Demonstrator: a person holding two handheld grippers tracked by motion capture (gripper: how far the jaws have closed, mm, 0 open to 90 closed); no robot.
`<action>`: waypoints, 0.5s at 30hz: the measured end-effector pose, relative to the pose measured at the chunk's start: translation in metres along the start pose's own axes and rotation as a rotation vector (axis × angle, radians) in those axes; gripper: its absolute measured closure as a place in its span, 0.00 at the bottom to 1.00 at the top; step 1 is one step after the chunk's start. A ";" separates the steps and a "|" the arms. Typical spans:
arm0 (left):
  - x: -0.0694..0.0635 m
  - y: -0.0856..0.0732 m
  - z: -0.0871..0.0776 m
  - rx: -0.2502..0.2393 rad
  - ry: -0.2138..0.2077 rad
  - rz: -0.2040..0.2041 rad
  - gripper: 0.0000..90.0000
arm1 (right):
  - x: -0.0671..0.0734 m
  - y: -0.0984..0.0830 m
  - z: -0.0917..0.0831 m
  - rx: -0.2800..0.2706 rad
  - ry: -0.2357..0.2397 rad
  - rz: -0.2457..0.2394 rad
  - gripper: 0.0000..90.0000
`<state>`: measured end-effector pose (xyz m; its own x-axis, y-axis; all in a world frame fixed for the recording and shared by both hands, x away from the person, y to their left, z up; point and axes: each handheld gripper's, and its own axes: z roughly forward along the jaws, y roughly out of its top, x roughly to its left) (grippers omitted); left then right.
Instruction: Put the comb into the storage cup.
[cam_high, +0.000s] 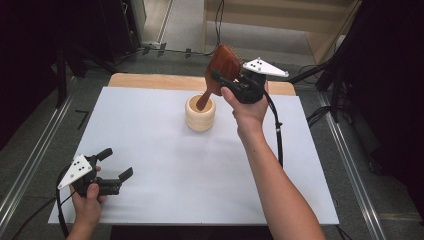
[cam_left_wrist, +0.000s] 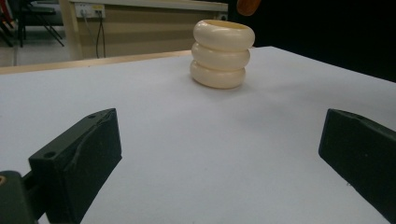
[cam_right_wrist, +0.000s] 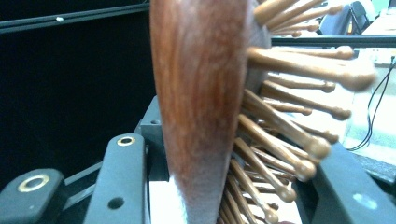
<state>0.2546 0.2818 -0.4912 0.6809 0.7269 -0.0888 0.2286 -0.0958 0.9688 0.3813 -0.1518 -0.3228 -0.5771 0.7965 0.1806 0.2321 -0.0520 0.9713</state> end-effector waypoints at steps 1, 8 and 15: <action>0.000 0.000 0.000 0.000 0.000 -0.001 0.00 | -0.001 0.000 0.002 -0.002 -0.001 -0.006 0.58; 0.000 0.000 0.000 -0.002 -0.002 -0.001 0.00 | -0.004 -0.005 0.012 0.010 -0.014 -0.005 0.58; 0.000 0.000 0.000 -0.002 -0.004 -0.001 0.00 | -0.008 -0.012 0.021 0.026 -0.030 -0.005 0.58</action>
<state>0.2546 0.2820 -0.4912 0.6832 0.7246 -0.0906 0.2278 -0.0937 0.9692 0.3995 -0.1447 -0.3387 -0.5547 0.8144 0.1705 0.2500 -0.0323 0.9677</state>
